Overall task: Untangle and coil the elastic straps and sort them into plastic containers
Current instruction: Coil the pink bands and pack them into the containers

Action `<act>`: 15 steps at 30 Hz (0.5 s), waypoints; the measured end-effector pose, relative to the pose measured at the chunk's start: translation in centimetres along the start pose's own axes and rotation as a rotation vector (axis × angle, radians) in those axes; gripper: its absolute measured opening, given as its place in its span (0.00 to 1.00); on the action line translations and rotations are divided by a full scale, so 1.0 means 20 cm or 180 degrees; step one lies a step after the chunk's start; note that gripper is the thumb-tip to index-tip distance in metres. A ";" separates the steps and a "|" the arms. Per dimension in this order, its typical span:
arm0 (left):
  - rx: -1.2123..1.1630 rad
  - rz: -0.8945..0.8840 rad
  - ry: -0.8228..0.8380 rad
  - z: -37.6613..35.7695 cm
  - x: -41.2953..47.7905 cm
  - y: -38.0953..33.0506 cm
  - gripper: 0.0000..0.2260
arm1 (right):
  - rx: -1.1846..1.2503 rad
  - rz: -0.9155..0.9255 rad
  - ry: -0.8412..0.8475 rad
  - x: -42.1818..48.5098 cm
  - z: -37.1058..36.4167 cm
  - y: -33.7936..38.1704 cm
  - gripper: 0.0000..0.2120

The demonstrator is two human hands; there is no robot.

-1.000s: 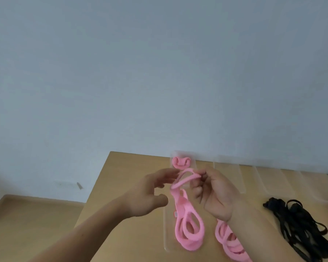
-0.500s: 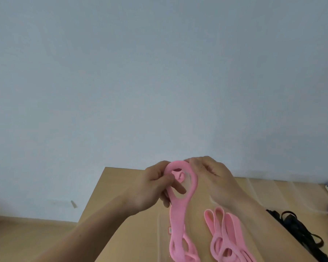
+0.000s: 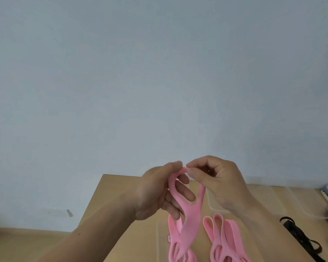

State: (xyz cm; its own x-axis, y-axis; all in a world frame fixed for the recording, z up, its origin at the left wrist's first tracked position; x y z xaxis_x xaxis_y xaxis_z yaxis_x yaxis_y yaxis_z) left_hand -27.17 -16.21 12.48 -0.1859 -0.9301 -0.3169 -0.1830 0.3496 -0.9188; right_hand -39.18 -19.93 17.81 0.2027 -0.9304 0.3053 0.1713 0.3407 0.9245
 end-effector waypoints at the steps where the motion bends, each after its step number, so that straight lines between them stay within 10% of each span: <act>1: 0.0029 -0.0039 -0.0045 0.00 0.00 -0.01 0.20 | 0.0046 0.0015 0.0025 0.00 0.00 0.01 0.08; 15: 0.1209 -0.1481 -0.0400 0.02 -0.04 -0.19 0.06 | 0.0062 -0.0378 0.0329 -0.05 0.00 -0.02 0.12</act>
State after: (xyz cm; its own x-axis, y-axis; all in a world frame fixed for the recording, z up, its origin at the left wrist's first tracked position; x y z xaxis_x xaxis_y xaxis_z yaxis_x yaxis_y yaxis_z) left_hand -25.89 -16.80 16.24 -0.0497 -0.9898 0.1338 0.1435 -0.1396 -0.9798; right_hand -39.53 -19.15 17.21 0.2805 -0.9448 0.1694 0.1814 0.2255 0.9572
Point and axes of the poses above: each hand's wrist, its own x-axis towards the middle knuckle, its own z-axis out of the back of the hand, y = z × x, the point moved 9 cm from there along x, towards the middle knuckle, and after that the axes turned 10 degrees about -y, right-handed, at the moved point
